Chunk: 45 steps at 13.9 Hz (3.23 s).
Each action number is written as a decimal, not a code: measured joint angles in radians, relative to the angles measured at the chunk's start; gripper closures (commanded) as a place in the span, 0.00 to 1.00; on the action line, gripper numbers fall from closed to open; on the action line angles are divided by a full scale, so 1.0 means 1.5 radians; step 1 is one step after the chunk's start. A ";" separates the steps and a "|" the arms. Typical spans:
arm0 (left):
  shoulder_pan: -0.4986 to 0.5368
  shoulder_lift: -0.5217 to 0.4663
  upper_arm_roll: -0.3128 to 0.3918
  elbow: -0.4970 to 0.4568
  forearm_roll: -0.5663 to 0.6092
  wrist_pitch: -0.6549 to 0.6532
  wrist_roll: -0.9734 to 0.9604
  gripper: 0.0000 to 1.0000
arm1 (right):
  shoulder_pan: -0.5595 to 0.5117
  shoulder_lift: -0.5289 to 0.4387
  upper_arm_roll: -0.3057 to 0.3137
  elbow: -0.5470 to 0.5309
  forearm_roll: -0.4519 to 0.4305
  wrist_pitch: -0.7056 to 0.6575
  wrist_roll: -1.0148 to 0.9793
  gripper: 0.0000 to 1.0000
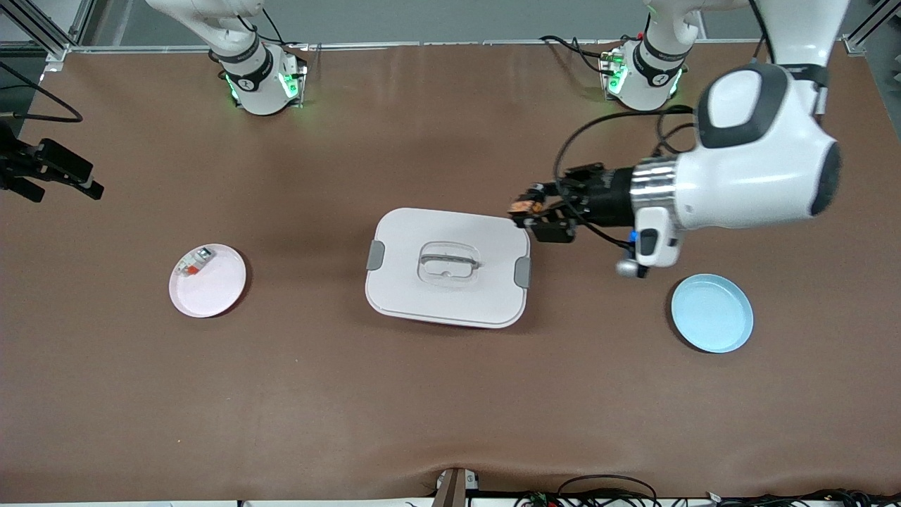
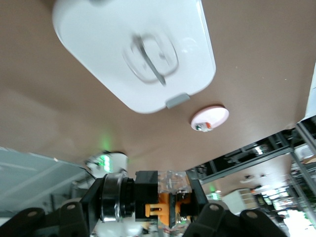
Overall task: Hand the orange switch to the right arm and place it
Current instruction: 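Carry the switch with the left gripper over the white box, then reach the right gripper toward the switch held by the left gripper, then grasp the switch with the right gripper while the left gripper opens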
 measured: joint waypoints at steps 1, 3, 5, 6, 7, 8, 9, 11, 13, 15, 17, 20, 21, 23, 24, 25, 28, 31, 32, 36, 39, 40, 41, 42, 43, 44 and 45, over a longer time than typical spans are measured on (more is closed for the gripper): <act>-0.024 0.005 -0.001 0.000 -0.007 0.033 -0.042 1.00 | 0.000 0.000 0.000 0.001 -0.008 0.003 -0.001 0.00; -0.070 0.021 -0.001 0.007 -0.012 0.097 -0.123 1.00 | 0.005 0.000 0.003 0.007 -0.026 0.006 -0.003 0.00; -0.110 0.039 -0.002 0.016 -0.012 0.154 -0.179 1.00 | 0.023 0.000 0.005 0.022 -0.032 0.007 -0.003 0.00; -0.128 0.046 -0.002 0.018 -0.012 0.182 -0.197 1.00 | 0.034 0.000 0.006 0.026 -0.033 0.012 -0.003 0.00; -0.145 0.052 -0.002 0.019 -0.012 0.212 -0.214 1.00 | 0.048 0.001 0.007 0.027 -0.034 0.022 -0.003 0.00; -0.161 0.056 -0.002 0.020 -0.012 0.240 -0.228 1.00 | 0.064 0.003 0.007 0.027 -0.037 0.031 -0.003 0.00; -0.174 0.059 -0.002 0.022 -0.012 0.266 -0.242 1.00 | 0.079 0.007 0.007 0.027 -0.039 0.039 -0.003 0.00; -0.195 0.065 -0.002 0.024 -0.012 0.307 -0.267 1.00 | 0.109 0.013 0.008 0.027 -0.039 0.046 -0.003 0.00; -0.211 0.071 -0.002 0.024 -0.012 0.339 -0.284 1.00 | 0.152 0.020 0.010 0.027 -0.039 0.046 -0.001 0.00; -0.222 0.079 -0.002 0.024 -0.012 0.361 -0.292 1.00 | 0.202 0.033 0.012 0.027 -0.033 0.046 0.048 0.00; -0.229 0.091 -0.002 0.025 -0.012 0.379 -0.293 1.00 | 0.262 0.041 0.013 0.027 -0.020 0.053 0.160 0.00; -0.237 0.100 -0.002 0.025 -0.012 0.398 -0.293 1.00 | 0.353 0.054 0.015 0.024 0.010 0.105 0.313 0.00; -0.237 0.101 -0.002 0.025 -0.012 0.400 -0.294 1.00 | 0.367 0.062 0.015 0.023 0.039 0.122 0.347 0.00; -0.237 0.101 -0.002 0.027 -0.012 0.400 -0.299 1.00 | 0.371 0.079 0.013 0.022 0.080 0.141 0.372 0.00; -0.237 0.101 -0.001 0.028 -0.012 0.400 -0.301 1.00 | 0.370 0.087 0.009 0.022 0.089 0.146 0.375 0.00; -0.237 0.101 -0.001 0.028 -0.012 0.400 -0.302 1.00 | 0.369 0.094 0.005 0.021 0.103 0.155 0.376 0.00; -0.237 0.101 -0.001 0.029 -0.012 0.400 -0.302 1.00 | 0.366 0.108 -0.001 0.016 0.169 0.179 0.377 0.00; -0.237 0.101 -0.001 0.029 -0.012 0.400 -0.302 1.00 | 0.368 0.117 0.000 0.012 0.183 0.194 0.378 0.00; -0.237 0.101 0.000 0.029 -0.012 0.400 -0.302 1.00 | 0.369 0.121 0.001 0.011 0.184 0.197 0.378 0.00; -0.238 0.103 0.001 0.029 -0.012 0.400 -0.302 1.00 | 0.372 0.135 0.003 0.011 0.184 0.205 0.379 0.00; -0.238 0.103 0.001 0.029 -0.012 0.400 -0.302 1.00 | 0.377 0.142 0.006 0.011 0.184 0.209 0.379 0.00; -0.238 0.103 0.001 0.029 -0.012 0.400 -0.302 1.00 | 0.378 0.145 0.006 0.011 0.184 0.212 0.379 0.15; -0.238 0.103 0.001 0.029 -0.012 0.400 -0.302 1.00 | 0.378 0.147 0.006 0.011 0.184 0.214 0.379 0.31; -0.238 0.103 0.001 0.029 -0.012 0.400 -0.302 1.00 | 0.379 0.148 0.006 0.011 0.184 0.215 0.379 0.45; -0.238 0.103 0.001 0.029 -0.012 0.400 -0.302 1.00 | 0.379 0.148 0.006 0.011 0.185 0.215 0.379 0.56; -0.238 0.103 0.001 0.029 -0.012 0.400 -0.302 1.00 | 0.380 0.148 0.006 0.011 0.185 0.216 0.379 0.67; -0.238 0.103 0.001 0.029 -0.012 0.400 -0.302 1.00 | 0.381 0.148 0.007 0.011 0.186 0.218 0.379 0.82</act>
